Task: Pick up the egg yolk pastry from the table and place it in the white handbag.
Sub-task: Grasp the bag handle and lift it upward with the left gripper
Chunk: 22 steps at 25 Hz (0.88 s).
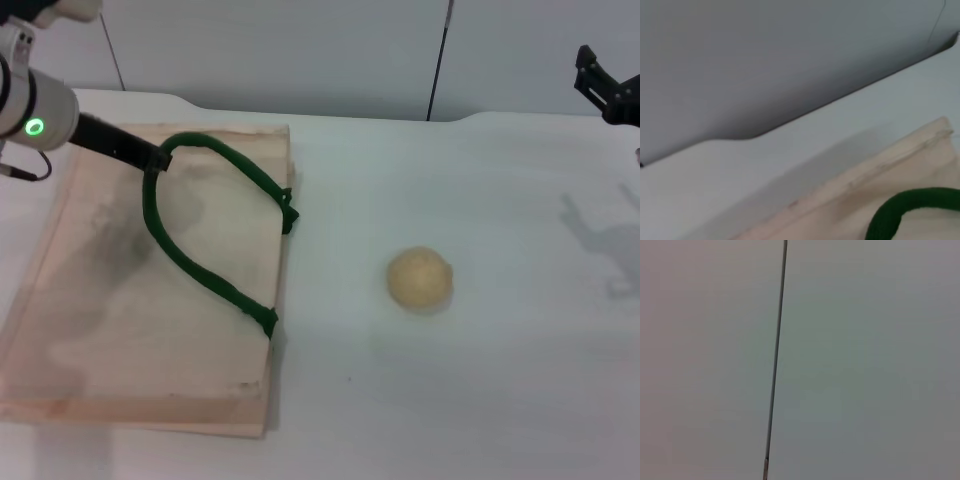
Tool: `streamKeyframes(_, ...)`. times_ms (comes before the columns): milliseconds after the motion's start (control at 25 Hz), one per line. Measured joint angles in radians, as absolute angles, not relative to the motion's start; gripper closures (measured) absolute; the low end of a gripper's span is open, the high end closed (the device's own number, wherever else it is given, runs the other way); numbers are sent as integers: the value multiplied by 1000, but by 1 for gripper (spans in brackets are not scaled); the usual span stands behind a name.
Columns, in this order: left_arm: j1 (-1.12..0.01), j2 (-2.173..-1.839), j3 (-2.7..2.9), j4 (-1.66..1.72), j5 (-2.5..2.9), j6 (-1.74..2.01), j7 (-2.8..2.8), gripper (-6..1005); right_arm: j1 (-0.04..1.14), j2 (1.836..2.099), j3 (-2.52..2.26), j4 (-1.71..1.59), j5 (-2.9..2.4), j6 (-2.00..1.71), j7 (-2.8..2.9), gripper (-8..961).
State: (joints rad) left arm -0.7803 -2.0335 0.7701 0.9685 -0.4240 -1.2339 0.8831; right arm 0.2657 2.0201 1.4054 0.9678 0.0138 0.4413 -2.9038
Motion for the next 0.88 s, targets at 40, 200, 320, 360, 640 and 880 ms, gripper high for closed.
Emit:
streamKeyframes(40, -778, -2034, 770, 988, -429, -1245, 883, 879, 266, 2020, 1405, 967, 14, 441, -2904, 123)
streamKeyframes(200, -744, -2038, 799, 1089, -483, -1293, 889, 879, 268, 2020, 1403, 969, -1, 408, -2906, 123)
streamKeyframes(320, -689, -2038, 872, 1202, -559, -1320, 882, 879, 269, 2020, 1391, 981, -24, 372, -2906, 123)
streamKeyframes(360, -676, -2038, 891, 1233, -576, -1324, 878, 879, 268, 2020, 1384, 989, -30, 356, -2906, 123)
streamKeyframes(640, -599, -2035, 964, 1464, -619, -1374, 806, 879, 221, 2014, 1319, 1126, -73, 132, -2905, 122)
streamKeyframes(880, -578, -2034, 960, 1531, -633, -1385, 795, 879, 105, 1989, 1253, 1404, -106, -166, -2914, 124)
